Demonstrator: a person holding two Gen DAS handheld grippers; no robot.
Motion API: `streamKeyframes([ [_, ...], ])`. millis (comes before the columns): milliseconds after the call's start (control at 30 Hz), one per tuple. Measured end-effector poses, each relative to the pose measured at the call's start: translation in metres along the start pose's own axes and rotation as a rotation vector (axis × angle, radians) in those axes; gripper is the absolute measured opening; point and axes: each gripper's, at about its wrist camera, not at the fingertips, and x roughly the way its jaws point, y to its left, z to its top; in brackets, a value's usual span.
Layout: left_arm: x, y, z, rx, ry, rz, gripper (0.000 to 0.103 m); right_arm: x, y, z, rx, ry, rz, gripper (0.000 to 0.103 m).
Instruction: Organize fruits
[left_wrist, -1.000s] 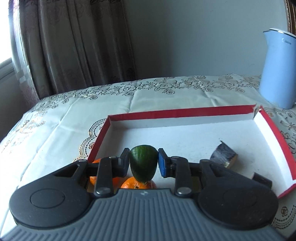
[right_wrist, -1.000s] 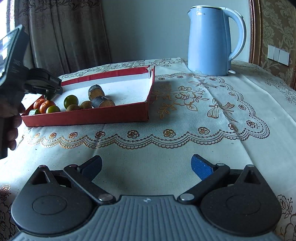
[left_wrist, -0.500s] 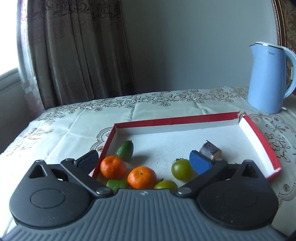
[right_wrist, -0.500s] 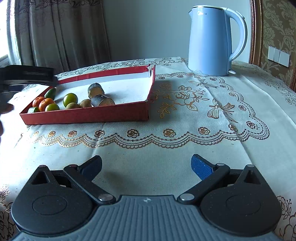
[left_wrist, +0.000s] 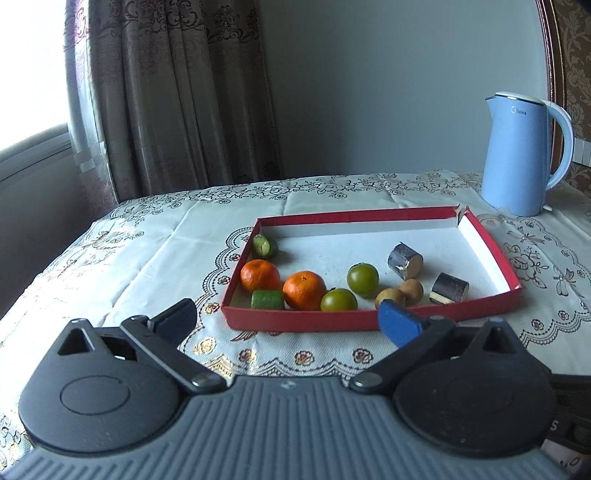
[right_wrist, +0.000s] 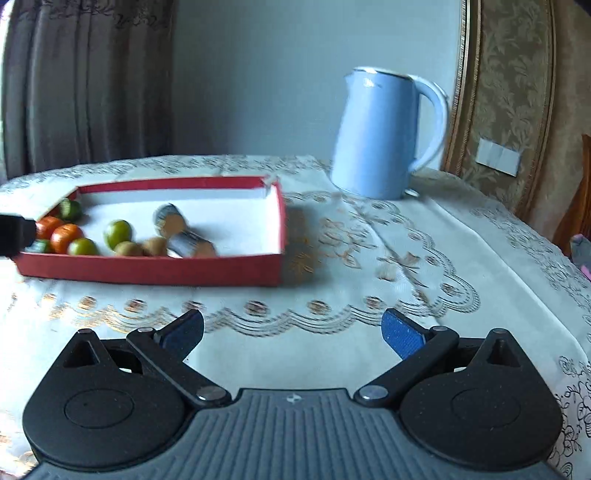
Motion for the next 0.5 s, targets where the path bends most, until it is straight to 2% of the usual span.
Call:
streamKeyframes([
  [233,-0.012,0.014,-0.008,-0.016,0.008,0.009,0.103,-0.019,0.024,0.005,-0.063,-0.042,0.025,0.103],
  [400,-0.016,0.032,-0.012,-0.080,0.021,-0.013,0.103,-0.030,0.035,0.005,-0.095,-0.057,0.037,0.103],
  [500,-0.020,0.038,-0.016,-0.093,0.011,0.058,0.103,-0.033,0.041,0.005,-0.109,-0.058,0.042,0.103],
])
